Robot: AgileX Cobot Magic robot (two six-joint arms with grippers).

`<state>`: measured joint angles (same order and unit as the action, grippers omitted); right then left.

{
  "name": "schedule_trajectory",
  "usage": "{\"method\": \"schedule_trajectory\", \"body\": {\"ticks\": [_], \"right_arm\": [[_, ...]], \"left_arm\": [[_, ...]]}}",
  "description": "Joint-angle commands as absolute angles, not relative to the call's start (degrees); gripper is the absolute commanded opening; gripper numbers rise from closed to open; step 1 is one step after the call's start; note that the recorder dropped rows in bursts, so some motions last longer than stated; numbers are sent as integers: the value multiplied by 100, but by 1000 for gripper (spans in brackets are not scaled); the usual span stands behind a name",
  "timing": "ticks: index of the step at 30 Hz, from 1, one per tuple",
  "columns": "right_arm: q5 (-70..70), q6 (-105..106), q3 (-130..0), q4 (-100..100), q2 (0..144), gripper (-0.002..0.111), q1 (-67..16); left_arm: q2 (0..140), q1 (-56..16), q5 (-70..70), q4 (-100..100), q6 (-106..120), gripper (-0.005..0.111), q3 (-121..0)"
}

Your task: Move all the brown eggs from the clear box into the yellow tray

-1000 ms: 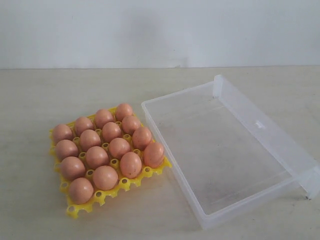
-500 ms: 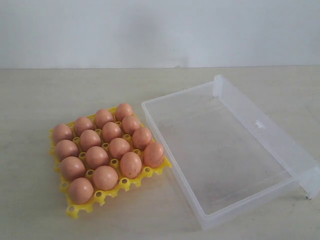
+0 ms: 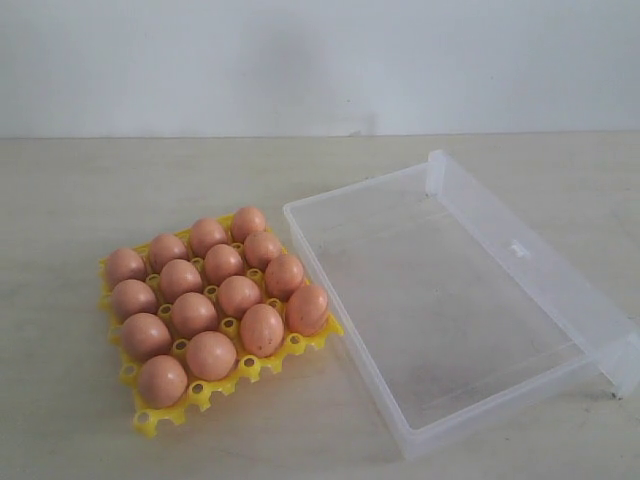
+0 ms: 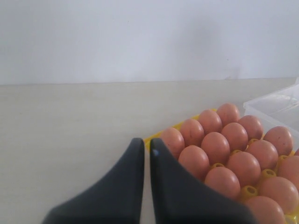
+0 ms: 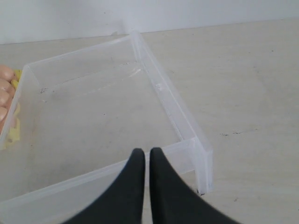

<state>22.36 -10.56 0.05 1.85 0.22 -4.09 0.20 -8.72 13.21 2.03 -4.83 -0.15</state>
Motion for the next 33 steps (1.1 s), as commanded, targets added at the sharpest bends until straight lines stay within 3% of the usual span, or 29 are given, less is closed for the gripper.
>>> {"method": "schedule_trajectory", "body": {"ticks": [1, 6, 33], "right_arm": [[2177, -1019, 0, 202, 0, 0, -393], [2177, -1019, 0, 202, 0, 0, -393], [2189, -998, 0, 204, 0, 0, -393]], "left_arm": [[0, -827, 1308, 197, -493, 4, 0], [0, -491, 1308, 197, -493, 4, 0], [0, -491, 1308, 197, -493, 4, 0]]}}
